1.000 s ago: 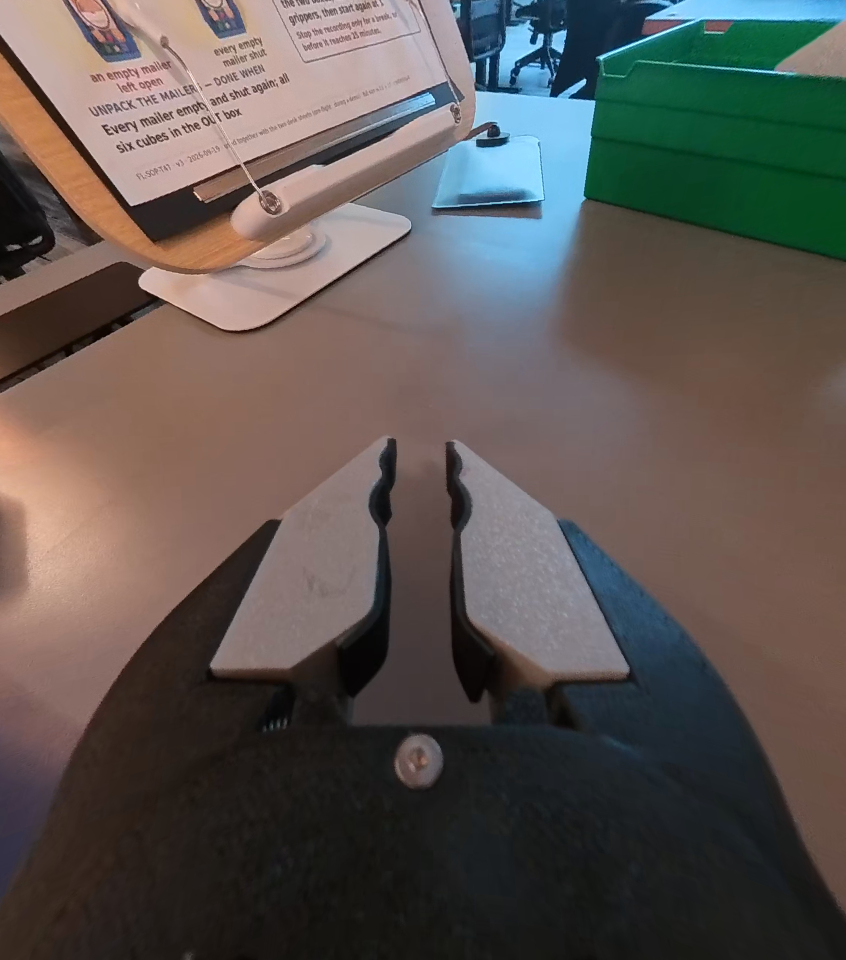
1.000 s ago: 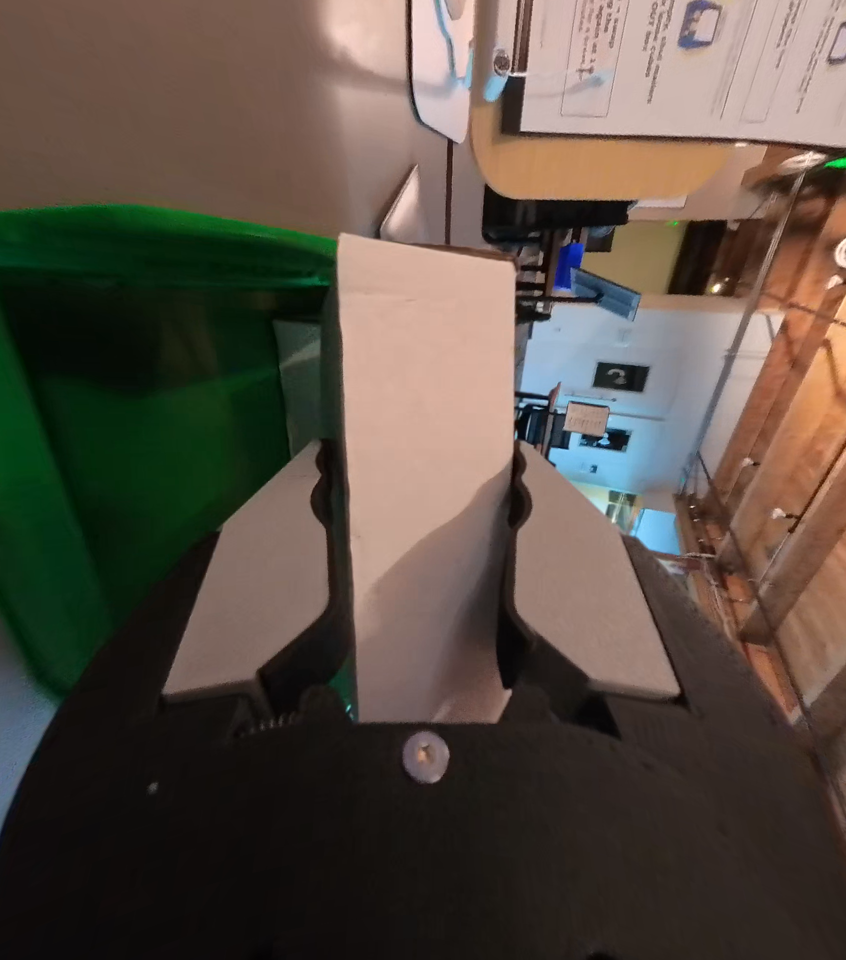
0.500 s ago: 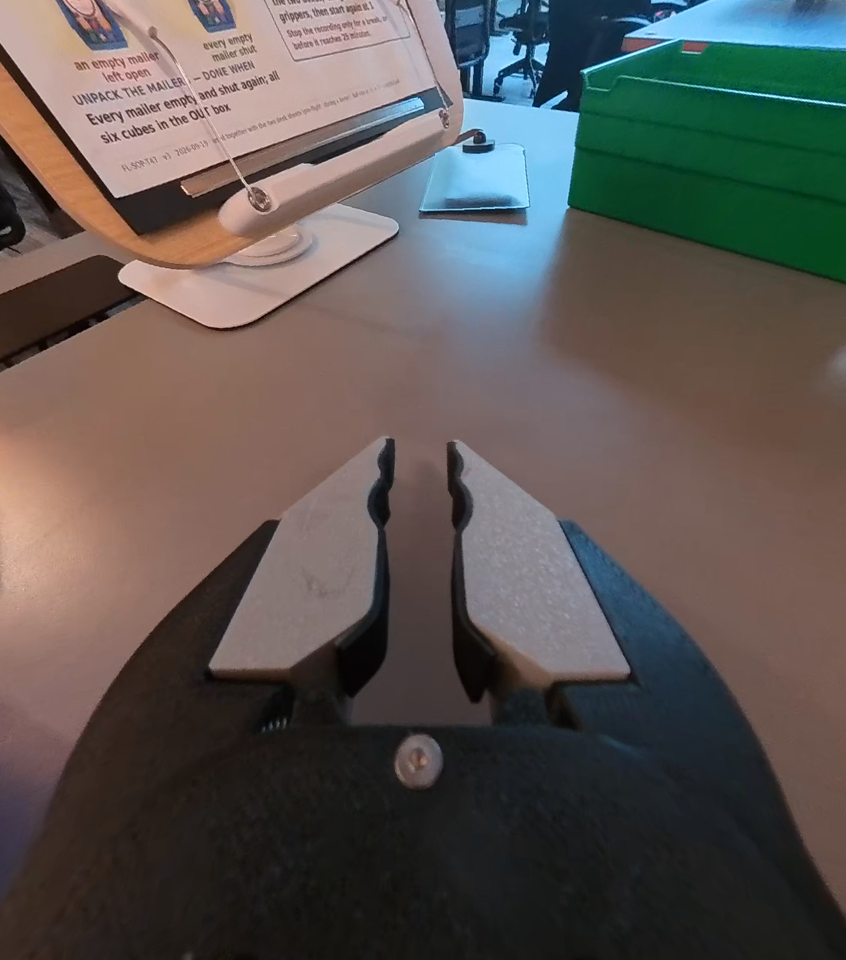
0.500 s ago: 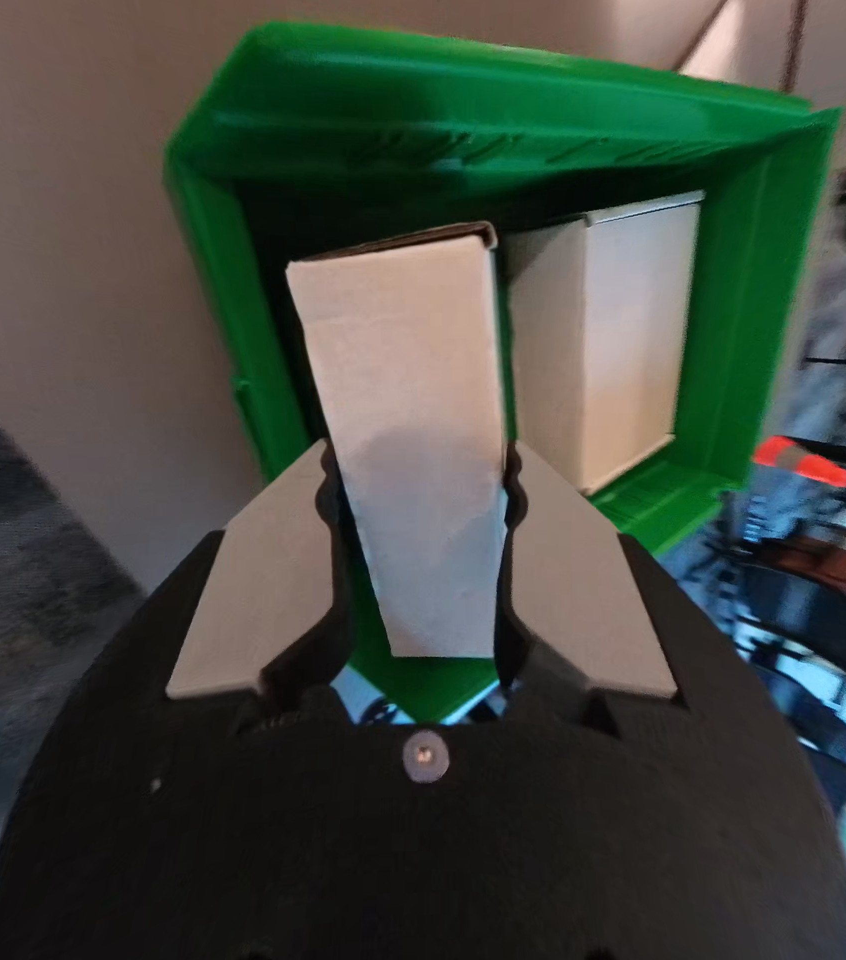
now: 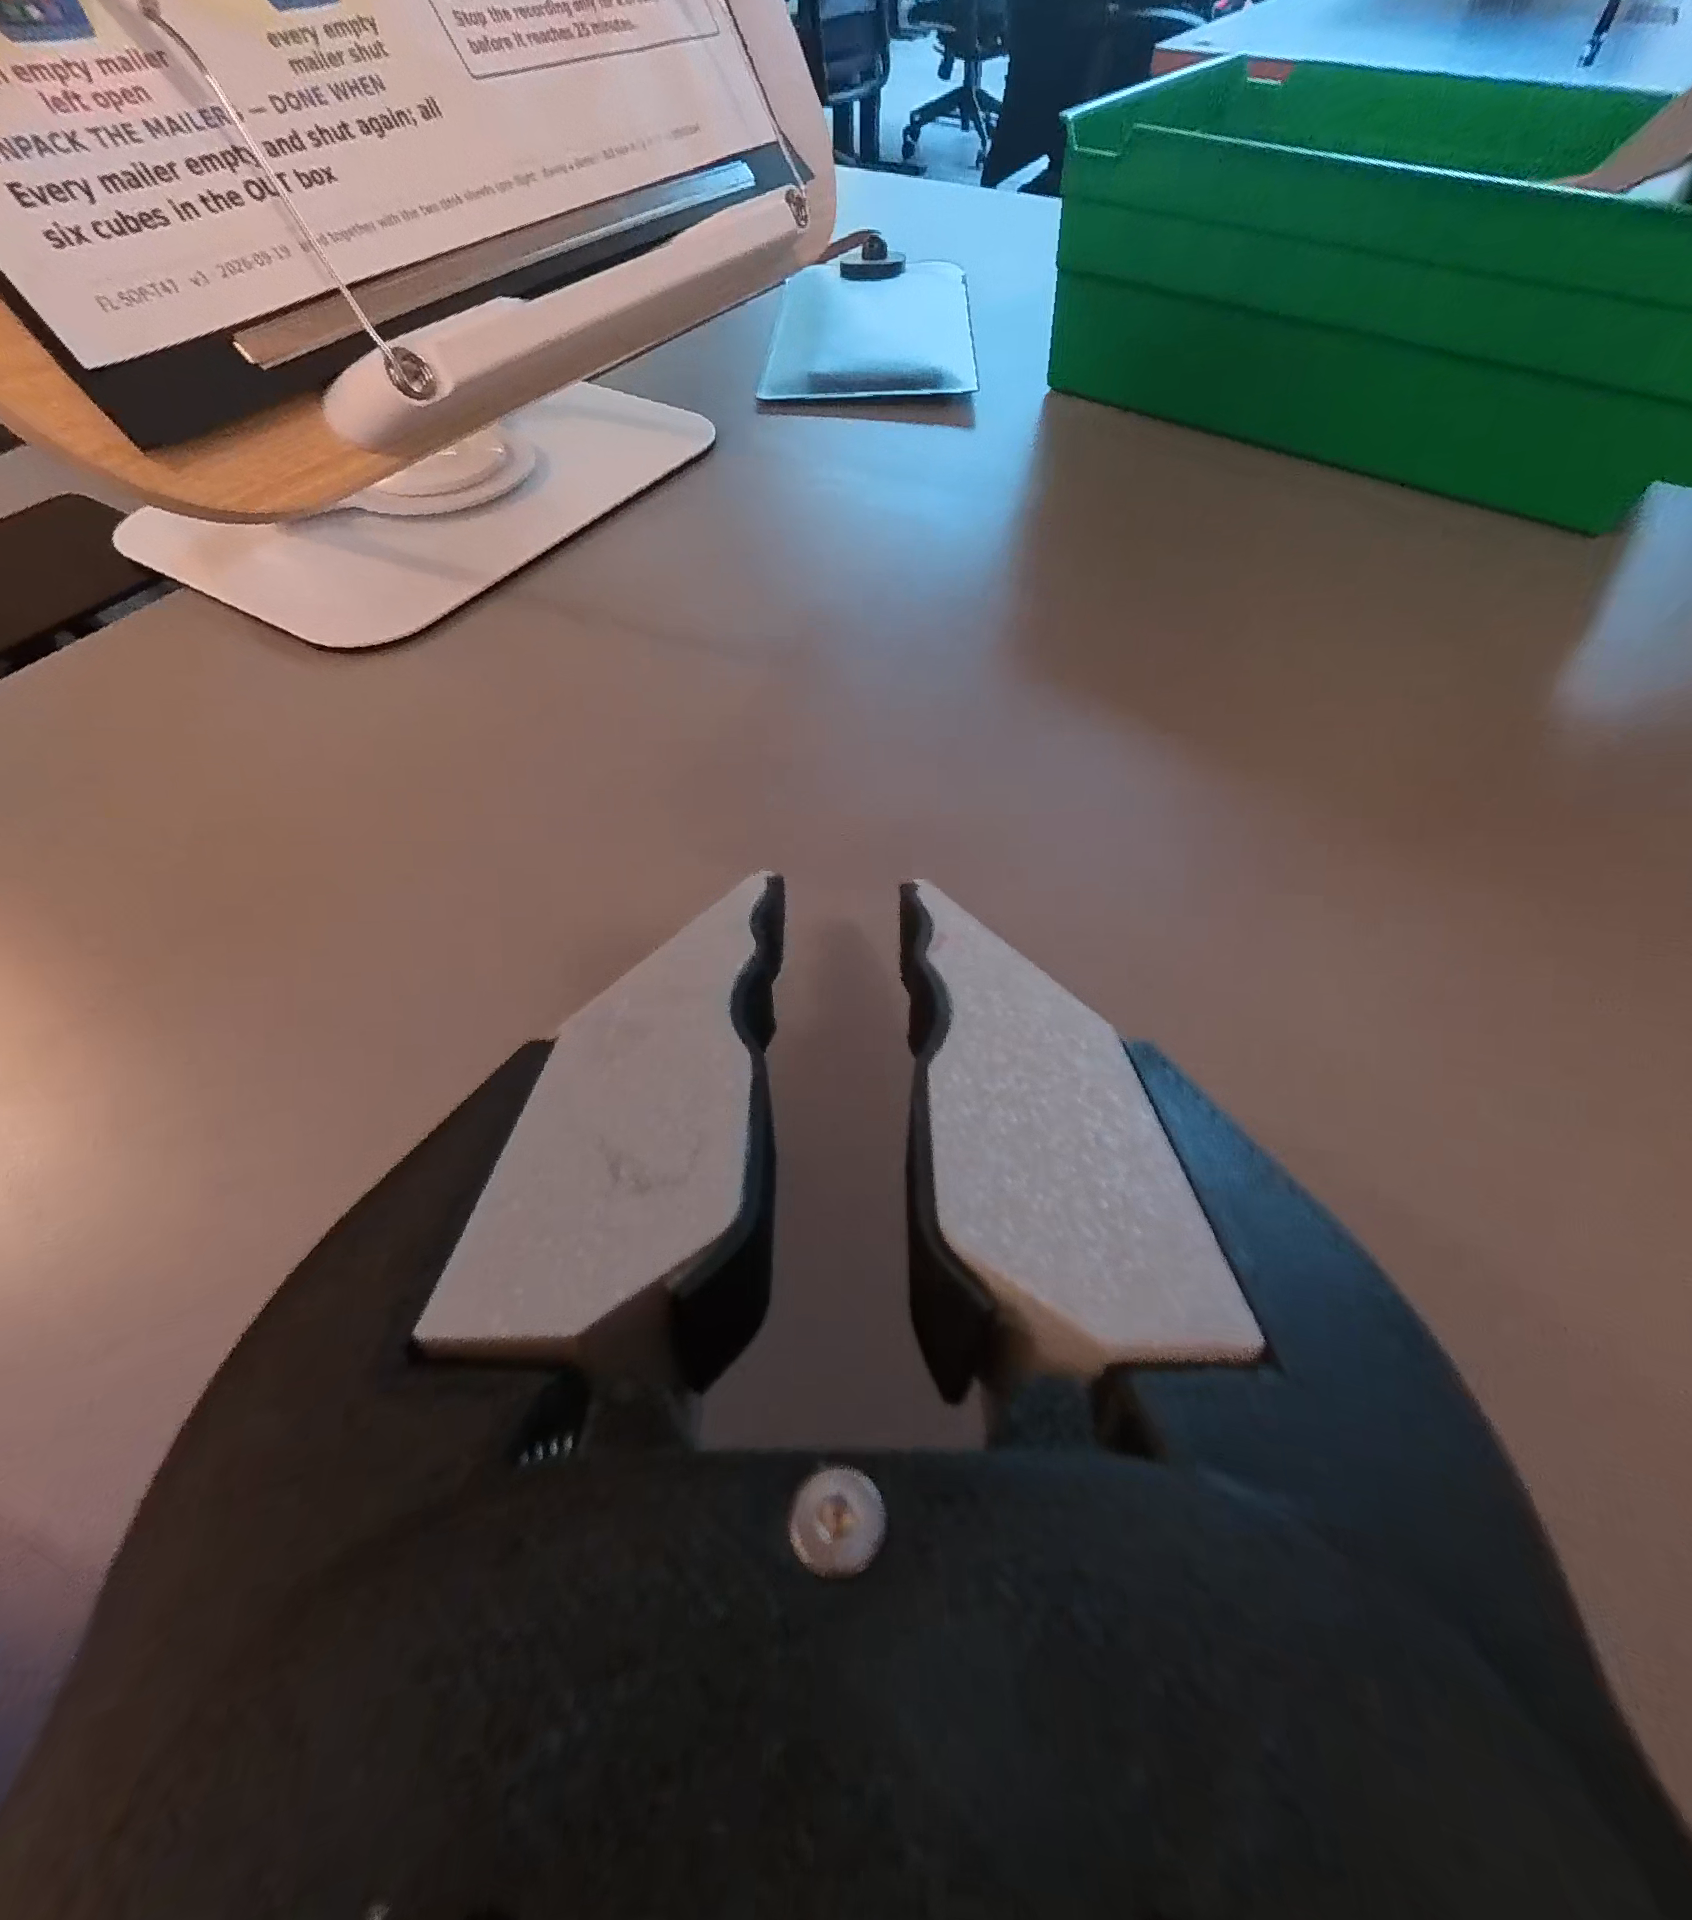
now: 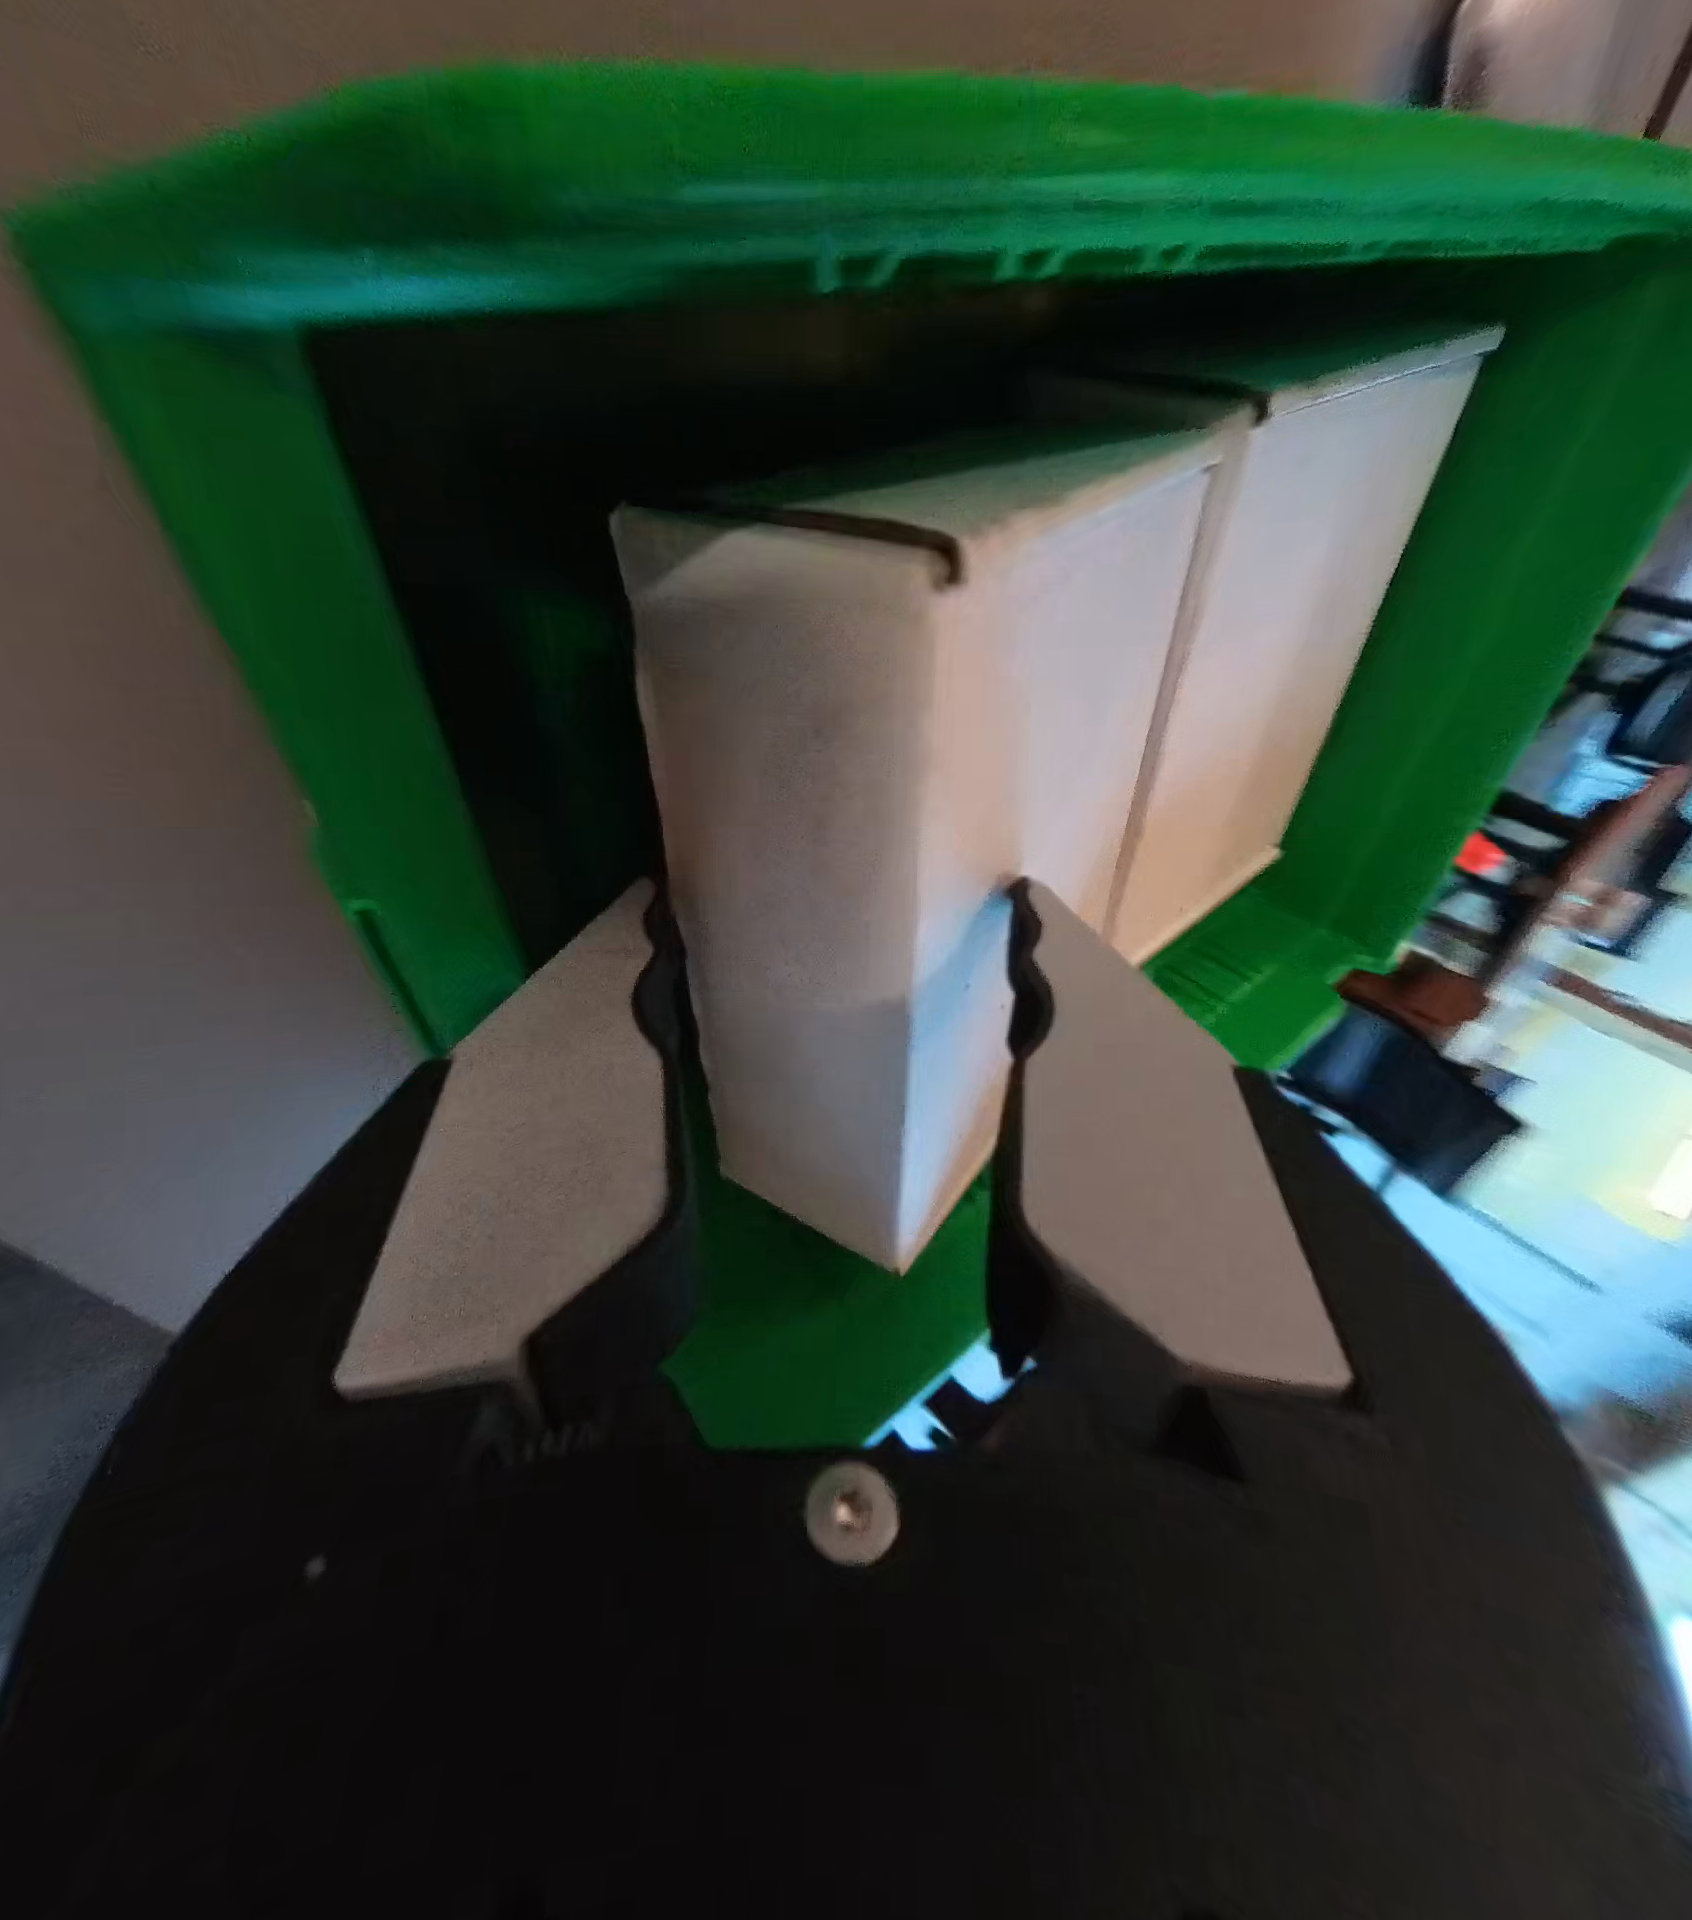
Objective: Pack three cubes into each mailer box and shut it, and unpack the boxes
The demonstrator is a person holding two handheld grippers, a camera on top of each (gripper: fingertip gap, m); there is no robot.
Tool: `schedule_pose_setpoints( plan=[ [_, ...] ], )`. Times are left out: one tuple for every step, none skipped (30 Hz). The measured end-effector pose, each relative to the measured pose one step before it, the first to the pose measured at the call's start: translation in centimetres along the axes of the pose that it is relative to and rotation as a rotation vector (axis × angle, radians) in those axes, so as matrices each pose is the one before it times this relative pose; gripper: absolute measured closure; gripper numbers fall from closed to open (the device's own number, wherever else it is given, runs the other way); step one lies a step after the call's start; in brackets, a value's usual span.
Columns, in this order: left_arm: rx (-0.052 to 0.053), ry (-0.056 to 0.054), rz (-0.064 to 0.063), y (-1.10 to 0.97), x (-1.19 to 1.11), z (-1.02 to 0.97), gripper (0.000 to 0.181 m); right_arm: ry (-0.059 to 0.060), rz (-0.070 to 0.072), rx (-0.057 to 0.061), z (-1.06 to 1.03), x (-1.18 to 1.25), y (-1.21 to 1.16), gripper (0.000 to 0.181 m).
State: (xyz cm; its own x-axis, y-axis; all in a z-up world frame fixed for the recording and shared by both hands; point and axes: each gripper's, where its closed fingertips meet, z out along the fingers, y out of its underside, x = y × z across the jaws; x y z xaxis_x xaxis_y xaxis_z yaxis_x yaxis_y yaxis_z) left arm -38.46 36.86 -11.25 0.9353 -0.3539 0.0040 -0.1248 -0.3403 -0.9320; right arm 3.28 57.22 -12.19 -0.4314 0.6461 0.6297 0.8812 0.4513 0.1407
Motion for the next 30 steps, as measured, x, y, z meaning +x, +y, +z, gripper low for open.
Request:
schedule_pose_setpoints(
  plan=[
    [-0.0060,0.0035,-0.0005,0.074,0.045,0.065,0.161,-0.0394,0.0536,0.0540,-0.511,-0.053,-0.373,0.129],
    [-0.0043,0.0023,0.0007,0.054,0.033,0.039,0.160,-0.0336,0.0455,0.0454,-0.429,-0.035,-0.211,0.135],
    [-0.0017,0.0010,0.0024,0.015,0.031,0.010,0.160,-0.0293,0.0361,0.0215,-0.166,-0.121,0.083,0.130],
    [-0.0006,0.0020,0.0032,0.013,0.064,0.011,0.160,-0.0152,0.0276,-0.0081,0.123,-0.097,0.375,0.131],
    [-0.0013,0.0023,0.0026,0.010,0.071,0.011,0.160,-0.0027,0.0159,-0.0225,0.347,-0.109,0.442,0.134],
    [-0.0024,0.0008,0.0027,0.027,0.041,0.025,0.160,0.0054,-0.0012,-0.0239,0.424,-0.204,0.429,0.141],
    [-0.0025,-0.0011,0.0027,0.028,0.014,0.024,0.160,0.0301,-0.0148,-0.0182,0.370,0.043,0.369,0.143],
    [-0.0024,0.0002,0.0028,0.028,0.023,0.021,0.160,0.0518,-0.0126,-0.0075,0.238,0.382,0.218,0.149],
    [-0.0021,0.0001,0.0023,0.021,0.022,0.032,0.160,0.0512,0.0001,0.0012,0.173,0.472,0.127,0.147],
    [-0.0034,-0.0007,0.0010,0.033,0.001,0.037,0.159,0.0328,0.0156,0.0114,0.154,0.285,0.024,0.144],
    [-0.0054,0.0027,0.0002,0.067,0.031,0.061,0.158,0.0140,0.0251,0.0158,0.146,0.122,0.021,0.145],
    [-0.0063,0.0059,-0.0004,0.071,0.050,0.073,0.156,0.0045,0.0255,0.0113,0.113,0.065,0.134,0.146],
    [-0.0043,0.0065,-0.0006,0.046,0.062,0.054,0.155,-0.0054,0.0193,-0.0013,0.034,-0.042,0.315,0.147],
    [0.0001,0.0058,0.0005,-0.011,0.056,0.022,0.154,-0.0106,0.0101,-0.0059,-0.130,-0.138,0.372,0.148],
    [0.0029,0.0041,0.0019,-0.037,0.067,-0.038,0.153,0.0029,0.0073,0.0069,-0.348,0.013,0.179,0.150],
    [0.0067,0.0003,0.0047,-0.079,0.050,-0.064,0.153,0.0124,0.0118,0.0302,-0.568,0.143,-0.160,0.153],
    [0.0103,-0.0042,0.0083,-0.134,0.042,-0.109,0.153,0.0071,0.0271,0.0491,-0.708,0.107,-0.430,0.154],
    [0.0114,-0.0056,0.0123,-0.153,0.105,-0.134,0.153,-0.0004,0.0469,0.0555,-0.700,0.078,-0.540,0.153],
    [0.0173,0.0081,0.0268,-0.412,0.525,-0.209,0.154,-0.0022,0.0584,0.0558,-0.664,0.077,-0.552,0.149],
    [0.0338,0.0050,0.0476,-0.907,0.873,-0.364,0.156,-0.0080,0.0612,0.0589,-0.606,-0.046,-0.583,0.138],
    [0.0532,-0.0328,0.0380,-1.334,0.609,-0.583,0.156,-0.0249,0.0636,0.0673,-0.584,-0.402,-0.712,0.126],
    [0.0703,-0.0338,0.0078,-1.699,0.755,-0.821,0.150,-0.0448,0.0644,0.0747,-0.547,-0.800,-0.835,0.115],
    [0.0755,-0.0176,-0.0166,-1.847,1.038,-1.043,0.142,-0.0560,0.0590,0.0737,-0.505,-1.069,-0.811,0.104],
    [0.0594,-0.0304,-0.0209,-1.569,0.880,-1.165,0.137,-0.0547,0.0498,0.0642,-0.396,-1.142,-0.641,0.090],
    [0.0311,-0.0608,-0.0106,-1.061,0.335,-1.276,0.135,-0.0483,0.0388,0.0515,-0.284,-1.106,-0.466,0.085],
    [0.0100,-0.0750,-0.0011,-0.717,-0.144,-1.404,0.128,-0.0356,0.0301,0.0418,-0.134,-0.955,-0.390,0.081],
    [0.0012,-0.0932,0.0015,-0.804,-0.836,-1.379,0.125,-0.0178,0.0210,0.0317,0.043,-0.733,-0.349,0.075],
    [-0.0417,-0.1093,0.0078,-0.525,-1.490,-1.234,0.124,-0.0049,0.0091,0.0177,0.179,-0.551,-0.275,0.074],
    [-0.0786,-0.1129,0.0226,-0.064,-1.958,-1.182,0.114,0.0059,0.0081,0.0126,0.326,-0.351,-0.329,0.074],
    [-0.0627,-0.1101,0.0216,0.012,-2.195,-1.068,0.101,0.0089,0.0165,0.0132,0.438,-0.254,-0.452,0.075]
  ],
)
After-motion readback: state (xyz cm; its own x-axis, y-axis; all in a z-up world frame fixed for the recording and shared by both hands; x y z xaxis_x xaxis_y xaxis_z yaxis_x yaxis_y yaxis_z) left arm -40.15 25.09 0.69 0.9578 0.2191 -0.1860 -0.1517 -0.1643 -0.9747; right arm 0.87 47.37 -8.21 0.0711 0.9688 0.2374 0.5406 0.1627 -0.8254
